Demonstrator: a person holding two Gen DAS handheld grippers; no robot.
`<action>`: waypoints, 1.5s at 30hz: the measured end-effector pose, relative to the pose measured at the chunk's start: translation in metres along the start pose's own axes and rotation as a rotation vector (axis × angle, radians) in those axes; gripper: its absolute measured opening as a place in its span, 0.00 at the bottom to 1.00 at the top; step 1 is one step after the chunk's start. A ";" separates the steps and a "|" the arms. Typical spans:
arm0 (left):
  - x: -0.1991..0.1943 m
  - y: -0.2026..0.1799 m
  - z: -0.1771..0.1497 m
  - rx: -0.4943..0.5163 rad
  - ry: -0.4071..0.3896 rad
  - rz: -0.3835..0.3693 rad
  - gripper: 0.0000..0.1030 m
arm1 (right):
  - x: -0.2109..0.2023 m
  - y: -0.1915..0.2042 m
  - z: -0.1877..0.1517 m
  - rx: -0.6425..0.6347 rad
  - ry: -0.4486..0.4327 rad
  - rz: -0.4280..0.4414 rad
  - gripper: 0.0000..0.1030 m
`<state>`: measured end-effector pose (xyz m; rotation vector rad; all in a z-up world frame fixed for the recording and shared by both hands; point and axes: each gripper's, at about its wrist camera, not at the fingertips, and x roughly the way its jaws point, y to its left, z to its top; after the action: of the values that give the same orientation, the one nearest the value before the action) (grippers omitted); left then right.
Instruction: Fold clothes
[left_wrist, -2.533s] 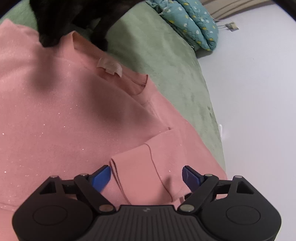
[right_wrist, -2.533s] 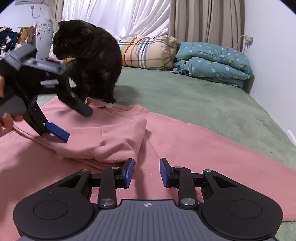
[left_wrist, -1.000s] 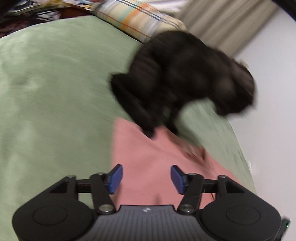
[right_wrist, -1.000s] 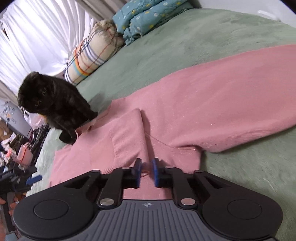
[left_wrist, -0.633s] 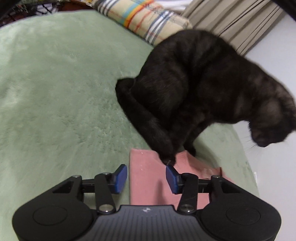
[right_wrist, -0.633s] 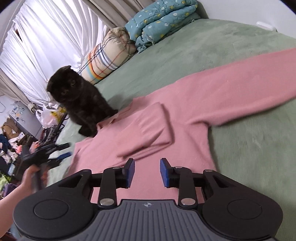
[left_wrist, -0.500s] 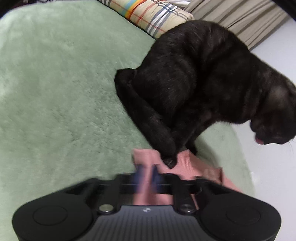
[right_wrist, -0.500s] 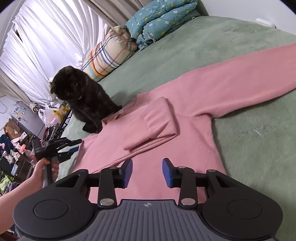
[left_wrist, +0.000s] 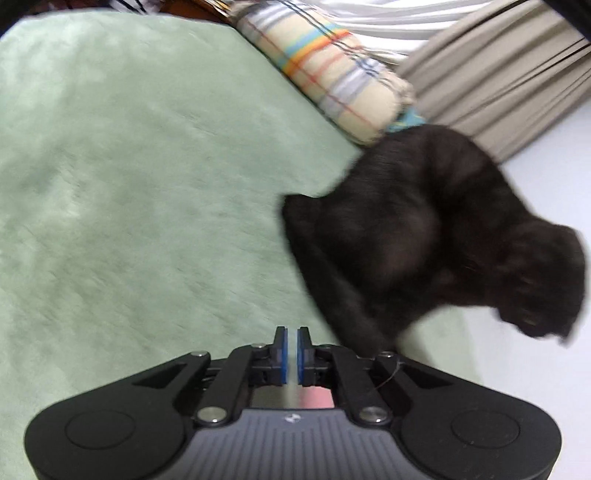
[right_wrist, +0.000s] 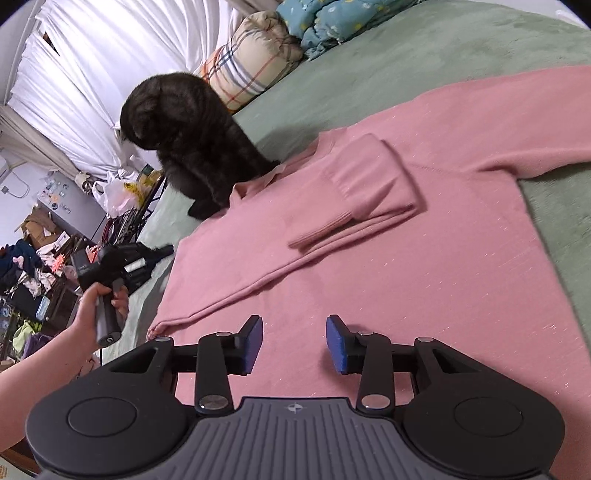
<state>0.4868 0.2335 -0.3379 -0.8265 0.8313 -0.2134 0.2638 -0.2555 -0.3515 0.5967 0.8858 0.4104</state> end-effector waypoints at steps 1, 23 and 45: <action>0.003 -0.001 -0.002 0.007 0.022 0.002 0.20 | 0.001 0.000 -0.001 0.006 0.004 0.004 0.41; -0.093 -0.014 -0.073 0.236 0.124 -0.034 0.46 | -0.018 0.032 -0.037 0.012 0.034 0.069 0.43; -0.082 -0.042 -0.186 0.674 -0.072 0.381 0.27 | -0.072 0.023 -0.078 0.104 -0.001 0.024 0.47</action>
<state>0.3021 0.1392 -0.3333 -0.0394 0.7636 -0.1113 0.1574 -0.2538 -0.3320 0.7036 0.9034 0.3869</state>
